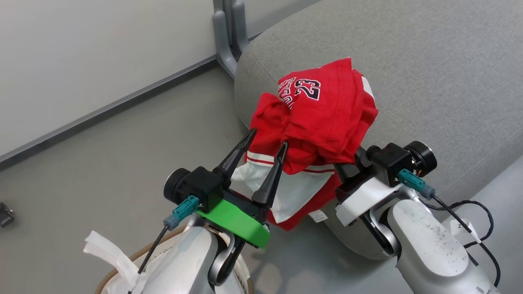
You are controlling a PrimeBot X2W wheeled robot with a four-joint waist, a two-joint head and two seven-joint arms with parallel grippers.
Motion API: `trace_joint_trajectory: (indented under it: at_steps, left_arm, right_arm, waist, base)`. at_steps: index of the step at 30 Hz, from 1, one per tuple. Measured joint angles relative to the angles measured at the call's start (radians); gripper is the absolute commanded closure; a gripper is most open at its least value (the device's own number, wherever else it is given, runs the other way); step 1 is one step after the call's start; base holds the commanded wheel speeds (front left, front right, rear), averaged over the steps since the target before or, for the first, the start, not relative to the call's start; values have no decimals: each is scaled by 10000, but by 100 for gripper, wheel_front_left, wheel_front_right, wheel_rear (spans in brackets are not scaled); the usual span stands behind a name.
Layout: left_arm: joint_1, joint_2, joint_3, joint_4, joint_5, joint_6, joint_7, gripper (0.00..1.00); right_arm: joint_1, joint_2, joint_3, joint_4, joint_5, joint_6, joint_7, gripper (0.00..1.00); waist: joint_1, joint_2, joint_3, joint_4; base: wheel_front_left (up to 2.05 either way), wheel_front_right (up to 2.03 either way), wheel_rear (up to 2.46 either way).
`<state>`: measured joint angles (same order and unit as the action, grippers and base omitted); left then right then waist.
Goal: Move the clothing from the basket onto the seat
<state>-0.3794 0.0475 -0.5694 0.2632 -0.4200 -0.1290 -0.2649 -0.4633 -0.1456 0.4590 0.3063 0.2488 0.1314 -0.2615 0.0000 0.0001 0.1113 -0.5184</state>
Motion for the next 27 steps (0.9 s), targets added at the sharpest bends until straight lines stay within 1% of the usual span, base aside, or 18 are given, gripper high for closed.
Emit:
trace_joint_trajectory:
  at_steps: [8, 10, 14, 17, 20, 27]
  left_arm:
    - [-244, 2, -270, 205, 8, 0, 0, 0]
    - [-255, 2, -215, 293, 104, 0, 0, 0]
    - [-240, 73, 38, 364, 431, 0, 0, 0]
    - [-183, 318, 184, 355, 552, 0, 0, 0]
    - [-187, 462, 161, 330, 604, 0, 0, 0]
    - [-246, 1074, 153, 190, 604, 0, 0, 0]
  right_arm:
    - [198, 123, -721, -320, -437, 0, 0, 100]
    - [-15, 100, -807, -265, -560, 0, 0, 100]
    - [-1066, -88, -1081, 10, -738, 0, 0, 100]
    - [-1983, -378, -1452, 326, -932, 2, -2, 100]
    - [-2804, -872, -1960, 667, -1147, 0, -2, 100]
    - [-4850, -2134, -3078, 1904, -1613, 2, -2, 100]
  waist:
    - [0, 0, 600, -273]
    - [0, 0, 747, -291]
    - [0, 0, 1075, -302]
    - [0, 0, 1338, -290]
    - [0, 0, 1620, -169]
    - [1, 0, 2394, 310]
  base:
    - [0, 0, 0]
    - [0, 0, 0]
    - [0, 0, 0]
    - [0, 0, 0]
    - [0, 0, 0]
    - [0, 0, 0]
